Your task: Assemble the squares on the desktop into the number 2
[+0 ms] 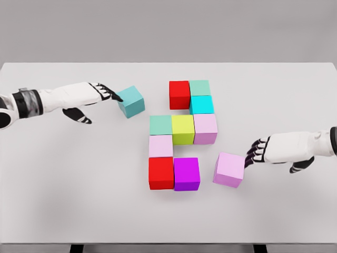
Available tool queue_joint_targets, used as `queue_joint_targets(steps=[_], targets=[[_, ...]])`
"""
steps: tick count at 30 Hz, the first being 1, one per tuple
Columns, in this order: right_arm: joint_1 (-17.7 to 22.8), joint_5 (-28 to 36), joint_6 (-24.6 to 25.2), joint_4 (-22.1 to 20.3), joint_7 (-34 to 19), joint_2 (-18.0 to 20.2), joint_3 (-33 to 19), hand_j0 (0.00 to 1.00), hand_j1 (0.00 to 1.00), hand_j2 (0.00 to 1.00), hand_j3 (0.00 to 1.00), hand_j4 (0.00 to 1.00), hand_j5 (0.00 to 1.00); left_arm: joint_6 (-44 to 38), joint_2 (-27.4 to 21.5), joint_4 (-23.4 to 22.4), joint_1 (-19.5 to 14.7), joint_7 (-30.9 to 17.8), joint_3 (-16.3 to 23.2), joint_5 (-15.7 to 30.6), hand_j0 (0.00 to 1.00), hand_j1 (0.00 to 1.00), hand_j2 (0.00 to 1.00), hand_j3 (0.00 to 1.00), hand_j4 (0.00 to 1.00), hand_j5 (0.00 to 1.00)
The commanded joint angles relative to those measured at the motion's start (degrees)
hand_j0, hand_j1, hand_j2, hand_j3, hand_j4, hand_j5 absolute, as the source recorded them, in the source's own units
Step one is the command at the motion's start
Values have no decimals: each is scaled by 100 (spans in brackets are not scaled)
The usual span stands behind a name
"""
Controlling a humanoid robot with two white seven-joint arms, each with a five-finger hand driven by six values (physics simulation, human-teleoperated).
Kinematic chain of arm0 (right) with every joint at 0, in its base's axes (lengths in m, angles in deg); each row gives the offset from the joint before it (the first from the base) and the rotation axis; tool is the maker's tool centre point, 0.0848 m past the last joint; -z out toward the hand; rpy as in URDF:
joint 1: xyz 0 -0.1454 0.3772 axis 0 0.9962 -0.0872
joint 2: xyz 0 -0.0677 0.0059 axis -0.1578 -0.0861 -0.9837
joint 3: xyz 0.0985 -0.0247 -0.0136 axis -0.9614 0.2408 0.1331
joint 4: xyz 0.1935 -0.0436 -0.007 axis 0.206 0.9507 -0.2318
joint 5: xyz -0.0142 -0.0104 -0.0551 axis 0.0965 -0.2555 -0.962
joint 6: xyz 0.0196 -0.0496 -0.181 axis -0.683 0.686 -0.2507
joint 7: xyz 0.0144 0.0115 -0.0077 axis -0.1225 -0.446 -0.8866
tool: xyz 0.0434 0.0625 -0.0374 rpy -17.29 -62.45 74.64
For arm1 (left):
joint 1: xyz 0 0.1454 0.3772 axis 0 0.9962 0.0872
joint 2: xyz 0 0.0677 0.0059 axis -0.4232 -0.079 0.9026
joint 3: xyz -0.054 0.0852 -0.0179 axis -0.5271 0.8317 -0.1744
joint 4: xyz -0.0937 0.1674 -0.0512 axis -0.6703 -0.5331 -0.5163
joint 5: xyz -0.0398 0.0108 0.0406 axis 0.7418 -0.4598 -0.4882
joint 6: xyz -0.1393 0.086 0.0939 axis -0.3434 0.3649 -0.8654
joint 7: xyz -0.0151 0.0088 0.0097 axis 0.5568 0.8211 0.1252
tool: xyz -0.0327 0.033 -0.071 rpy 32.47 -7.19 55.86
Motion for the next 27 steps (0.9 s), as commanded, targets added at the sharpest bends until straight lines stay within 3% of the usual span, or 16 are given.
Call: queue_joint_targets(steps=[1,8,13,27], targets=[[0,38,9,38,14,-20,-23,97,97,97,97,97,97,-8,-163,120,9,2,-5,52,94,94,94,94,94,94],[0,47,9,-6,14,-126,-23,97,97,97,97,97,97,-8,-251,16,141,2,-23,-19,95,95,95,95,95,95],[0,47,9,12,6,-161,-93,97,97,97,97,97,97,-8,109,-389,114,-85,12,-36,100,100,100,100,100,100],[0,38,108,117,-3,-319,-233,97,97,97,97,97,97,-8,417,-723,105,-130,3,-159,100,100,100,100,100,100]])
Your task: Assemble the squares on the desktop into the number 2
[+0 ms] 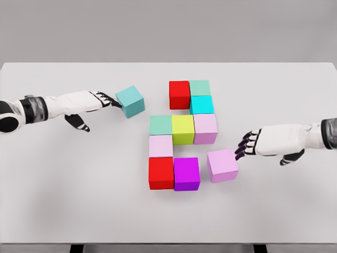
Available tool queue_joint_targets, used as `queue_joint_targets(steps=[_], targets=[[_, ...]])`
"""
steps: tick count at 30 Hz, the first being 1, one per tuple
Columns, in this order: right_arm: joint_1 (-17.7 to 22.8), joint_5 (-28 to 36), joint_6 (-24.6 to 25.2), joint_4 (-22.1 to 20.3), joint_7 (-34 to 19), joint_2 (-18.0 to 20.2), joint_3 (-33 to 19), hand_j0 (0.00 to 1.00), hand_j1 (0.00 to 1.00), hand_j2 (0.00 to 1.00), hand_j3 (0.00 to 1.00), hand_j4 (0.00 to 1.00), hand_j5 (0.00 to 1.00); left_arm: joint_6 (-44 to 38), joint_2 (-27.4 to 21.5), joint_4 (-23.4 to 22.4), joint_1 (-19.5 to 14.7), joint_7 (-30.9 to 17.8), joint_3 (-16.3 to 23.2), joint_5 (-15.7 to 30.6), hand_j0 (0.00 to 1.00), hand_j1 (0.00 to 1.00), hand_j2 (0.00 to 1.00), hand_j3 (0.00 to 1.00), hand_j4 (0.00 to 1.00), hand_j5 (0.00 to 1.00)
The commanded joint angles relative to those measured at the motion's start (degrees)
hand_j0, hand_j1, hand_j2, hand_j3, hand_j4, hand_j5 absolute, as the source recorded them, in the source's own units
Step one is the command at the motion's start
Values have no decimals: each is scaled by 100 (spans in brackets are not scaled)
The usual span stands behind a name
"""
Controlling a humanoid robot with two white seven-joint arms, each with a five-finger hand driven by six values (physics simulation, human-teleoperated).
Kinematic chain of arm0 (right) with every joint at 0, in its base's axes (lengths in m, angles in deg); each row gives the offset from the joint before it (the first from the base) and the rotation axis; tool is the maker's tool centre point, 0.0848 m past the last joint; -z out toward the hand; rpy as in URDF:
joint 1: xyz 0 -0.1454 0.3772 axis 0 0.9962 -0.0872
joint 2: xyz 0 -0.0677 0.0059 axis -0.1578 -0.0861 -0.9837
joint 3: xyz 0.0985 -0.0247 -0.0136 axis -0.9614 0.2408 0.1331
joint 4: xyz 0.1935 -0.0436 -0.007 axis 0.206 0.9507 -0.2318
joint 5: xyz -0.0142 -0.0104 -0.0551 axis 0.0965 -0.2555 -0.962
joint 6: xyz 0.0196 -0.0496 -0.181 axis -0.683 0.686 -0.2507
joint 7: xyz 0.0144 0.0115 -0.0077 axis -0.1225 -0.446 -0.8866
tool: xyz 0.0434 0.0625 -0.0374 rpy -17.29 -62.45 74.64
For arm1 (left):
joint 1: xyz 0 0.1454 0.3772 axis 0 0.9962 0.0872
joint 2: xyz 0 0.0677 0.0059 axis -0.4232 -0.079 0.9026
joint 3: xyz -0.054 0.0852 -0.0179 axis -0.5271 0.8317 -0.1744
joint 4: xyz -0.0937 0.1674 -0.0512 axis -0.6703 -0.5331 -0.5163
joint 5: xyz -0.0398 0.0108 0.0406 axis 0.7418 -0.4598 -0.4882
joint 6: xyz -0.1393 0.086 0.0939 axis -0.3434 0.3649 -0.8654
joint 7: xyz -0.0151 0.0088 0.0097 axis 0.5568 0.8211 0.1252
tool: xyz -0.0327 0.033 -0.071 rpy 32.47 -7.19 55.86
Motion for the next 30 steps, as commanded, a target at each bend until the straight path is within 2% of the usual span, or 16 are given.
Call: queue_joint_targets(steps=[1,6,11,16,25,30], targets=[[0,23,22,131,3,-35,-20,97,97,97,97,97,97,-7,70,-109,0,1,-4,18,100,100,100,100,100,100],[0,23,74,272,-6,-62,-99,97,97,97,97,97,97,-7,158,-285,-53,1,-22,9,100,100,100,100,100,100],[0,14,127,457,-15,-264,-108,97,97,97,97,97,97,-7,360,-592,-167,1,-30,0,100,100,100,100,100,100],[0,14,127,413,-15,-281,-108,97,97,97,97,97,97,-7,571,-856,-281,1,-30,-26,100,100,100,100,100,100],[44,-12,118,254,-33,-255,-99,97,97,97,97,97,97,-7,642,-1023,-343,1,-48,-35,100,100,100,100,100,100],[61,-30,118,140,-33,-220,-90,97,97,97,97,97,97,-7,729,-1313,-466,1,-74,-26,100,100,100,100,100,100]])
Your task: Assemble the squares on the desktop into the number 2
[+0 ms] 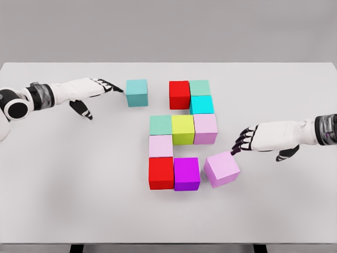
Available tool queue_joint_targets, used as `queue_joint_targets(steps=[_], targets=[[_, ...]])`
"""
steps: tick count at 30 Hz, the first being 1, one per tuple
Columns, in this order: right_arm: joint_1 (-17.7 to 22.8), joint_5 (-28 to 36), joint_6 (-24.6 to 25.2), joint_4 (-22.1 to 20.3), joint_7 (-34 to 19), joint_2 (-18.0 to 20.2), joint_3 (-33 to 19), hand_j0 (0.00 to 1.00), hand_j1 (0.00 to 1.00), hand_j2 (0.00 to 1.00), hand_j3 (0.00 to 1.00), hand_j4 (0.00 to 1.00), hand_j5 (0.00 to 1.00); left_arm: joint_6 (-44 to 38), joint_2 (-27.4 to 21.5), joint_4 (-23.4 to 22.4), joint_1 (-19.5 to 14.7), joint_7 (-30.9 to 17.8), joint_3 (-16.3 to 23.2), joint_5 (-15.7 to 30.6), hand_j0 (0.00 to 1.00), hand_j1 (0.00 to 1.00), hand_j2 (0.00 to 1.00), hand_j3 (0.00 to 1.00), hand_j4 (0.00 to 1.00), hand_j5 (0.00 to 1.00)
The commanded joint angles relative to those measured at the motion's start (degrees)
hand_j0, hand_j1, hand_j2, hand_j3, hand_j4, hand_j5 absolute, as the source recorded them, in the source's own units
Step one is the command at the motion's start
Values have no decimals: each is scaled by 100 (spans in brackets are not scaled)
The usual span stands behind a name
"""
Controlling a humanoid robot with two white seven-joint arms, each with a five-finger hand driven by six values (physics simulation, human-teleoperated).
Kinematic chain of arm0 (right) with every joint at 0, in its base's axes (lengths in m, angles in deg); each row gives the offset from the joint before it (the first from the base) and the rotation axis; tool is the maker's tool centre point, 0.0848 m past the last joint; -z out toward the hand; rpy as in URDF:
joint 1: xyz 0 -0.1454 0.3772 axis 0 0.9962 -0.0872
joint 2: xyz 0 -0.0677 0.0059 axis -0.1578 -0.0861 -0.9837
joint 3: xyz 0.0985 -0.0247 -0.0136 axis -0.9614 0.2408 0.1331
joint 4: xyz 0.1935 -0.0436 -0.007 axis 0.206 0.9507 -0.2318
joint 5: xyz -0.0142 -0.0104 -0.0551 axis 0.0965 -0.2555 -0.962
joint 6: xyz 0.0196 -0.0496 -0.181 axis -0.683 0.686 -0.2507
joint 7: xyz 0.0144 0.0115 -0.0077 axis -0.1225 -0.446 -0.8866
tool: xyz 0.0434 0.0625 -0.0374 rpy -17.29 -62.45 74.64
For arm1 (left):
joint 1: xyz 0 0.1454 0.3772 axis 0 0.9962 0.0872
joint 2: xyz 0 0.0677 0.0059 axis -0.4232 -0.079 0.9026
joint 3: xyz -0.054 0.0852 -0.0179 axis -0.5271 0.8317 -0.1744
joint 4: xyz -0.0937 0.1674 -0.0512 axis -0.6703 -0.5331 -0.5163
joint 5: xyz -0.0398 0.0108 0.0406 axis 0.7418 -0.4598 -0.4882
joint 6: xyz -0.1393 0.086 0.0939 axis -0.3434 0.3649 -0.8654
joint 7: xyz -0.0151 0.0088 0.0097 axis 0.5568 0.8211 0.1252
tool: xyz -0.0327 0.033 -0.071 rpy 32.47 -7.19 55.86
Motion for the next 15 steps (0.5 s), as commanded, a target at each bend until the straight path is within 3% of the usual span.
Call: queue_joint_targets(steps=[1,5,10,15], targets=[[0,29,9,-39,1,23,-11,98,98,98,98,98,98,-7,71,-180,-9,0,-27,22,100,100,100,100,100,100],[53,46,-17,-65,10,286,-11,97,97,97,97,97,97,-7,115,-198,-18,0,-27,22,100,100,100,100,100,100],[70,46,-26,-540,19,638,-11,98,98,98,98,98,98,-7,265,-198,-44,0,-18,-4,100,100,100,100,100,100],[158,29,-17,-689,18,629,-2,97,97,97,97,97,97,-7,318,-189,-79,-27,-18,-13,100,100,100,100,100,100]])
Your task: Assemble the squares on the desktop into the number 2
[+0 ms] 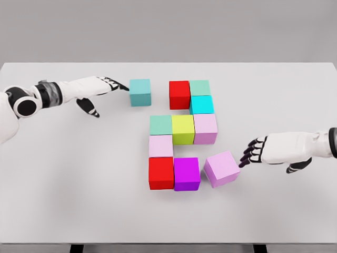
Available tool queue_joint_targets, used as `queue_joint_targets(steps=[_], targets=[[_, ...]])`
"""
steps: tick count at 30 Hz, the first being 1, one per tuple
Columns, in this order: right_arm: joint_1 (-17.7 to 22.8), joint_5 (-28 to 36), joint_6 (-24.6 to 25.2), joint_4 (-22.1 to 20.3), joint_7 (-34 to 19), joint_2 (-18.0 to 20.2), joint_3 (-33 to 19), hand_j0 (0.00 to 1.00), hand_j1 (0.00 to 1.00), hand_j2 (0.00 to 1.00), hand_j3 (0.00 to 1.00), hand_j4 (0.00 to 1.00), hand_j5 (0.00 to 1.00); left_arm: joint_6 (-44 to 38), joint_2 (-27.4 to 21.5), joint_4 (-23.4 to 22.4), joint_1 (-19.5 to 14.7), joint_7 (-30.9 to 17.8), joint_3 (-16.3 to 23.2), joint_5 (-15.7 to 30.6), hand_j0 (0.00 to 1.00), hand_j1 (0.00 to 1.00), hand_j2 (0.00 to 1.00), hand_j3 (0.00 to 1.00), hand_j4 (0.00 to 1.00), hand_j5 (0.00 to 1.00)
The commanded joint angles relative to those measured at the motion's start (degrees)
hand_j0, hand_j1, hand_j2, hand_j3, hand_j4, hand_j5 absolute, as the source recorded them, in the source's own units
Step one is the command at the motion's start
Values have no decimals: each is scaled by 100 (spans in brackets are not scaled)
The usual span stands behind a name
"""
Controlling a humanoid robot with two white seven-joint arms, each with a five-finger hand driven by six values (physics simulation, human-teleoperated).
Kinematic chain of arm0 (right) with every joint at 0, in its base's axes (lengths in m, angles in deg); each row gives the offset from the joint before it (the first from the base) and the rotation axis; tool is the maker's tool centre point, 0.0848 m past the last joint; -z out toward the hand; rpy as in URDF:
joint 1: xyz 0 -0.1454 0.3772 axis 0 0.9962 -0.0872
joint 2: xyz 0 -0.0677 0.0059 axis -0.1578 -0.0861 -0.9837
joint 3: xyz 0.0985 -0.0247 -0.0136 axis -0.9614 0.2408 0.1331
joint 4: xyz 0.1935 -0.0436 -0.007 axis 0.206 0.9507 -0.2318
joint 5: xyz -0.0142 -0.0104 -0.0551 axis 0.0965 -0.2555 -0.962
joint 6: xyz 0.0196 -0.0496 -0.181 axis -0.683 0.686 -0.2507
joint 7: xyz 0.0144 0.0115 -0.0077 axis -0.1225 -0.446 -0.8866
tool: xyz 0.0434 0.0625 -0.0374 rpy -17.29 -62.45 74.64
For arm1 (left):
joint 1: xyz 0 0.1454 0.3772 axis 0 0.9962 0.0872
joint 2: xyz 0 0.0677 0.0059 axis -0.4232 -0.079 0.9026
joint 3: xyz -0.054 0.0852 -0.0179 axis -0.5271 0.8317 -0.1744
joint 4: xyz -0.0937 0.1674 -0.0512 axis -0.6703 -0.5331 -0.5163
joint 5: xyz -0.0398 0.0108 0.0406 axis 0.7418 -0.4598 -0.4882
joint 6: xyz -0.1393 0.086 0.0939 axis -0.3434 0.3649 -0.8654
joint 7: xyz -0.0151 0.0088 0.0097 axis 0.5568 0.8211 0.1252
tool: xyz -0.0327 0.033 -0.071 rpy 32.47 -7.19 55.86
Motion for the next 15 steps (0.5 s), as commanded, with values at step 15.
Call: queue_joint_targets(steps=[15], targets=[[44,39,-68,-135,6,1,10,97,97,97,97,97,97,-8,150,-463,-88,-7,-20,31,100,100,100,100,100,100]])
